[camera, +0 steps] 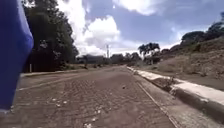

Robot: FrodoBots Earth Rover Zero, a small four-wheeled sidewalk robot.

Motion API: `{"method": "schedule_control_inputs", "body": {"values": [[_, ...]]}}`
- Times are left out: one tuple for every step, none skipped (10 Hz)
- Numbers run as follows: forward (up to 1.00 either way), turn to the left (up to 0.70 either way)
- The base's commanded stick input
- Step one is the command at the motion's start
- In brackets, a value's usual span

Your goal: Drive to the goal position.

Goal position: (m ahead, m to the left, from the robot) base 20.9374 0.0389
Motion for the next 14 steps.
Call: {"method": "schedule_control_inputs", "body": {"values": [[0.7,-0.23],[0.7,0.0],[0.7,0.0],[0.7,0.0],[0.7,0.0],[0.7,0.0],[0.7,0.0],[0.7,0.0],[0.7,0.0],[0.7,0.0],[0.7,0.0],[0.7,0.09],[0.7,0.17],[0.7,0.0]]}}
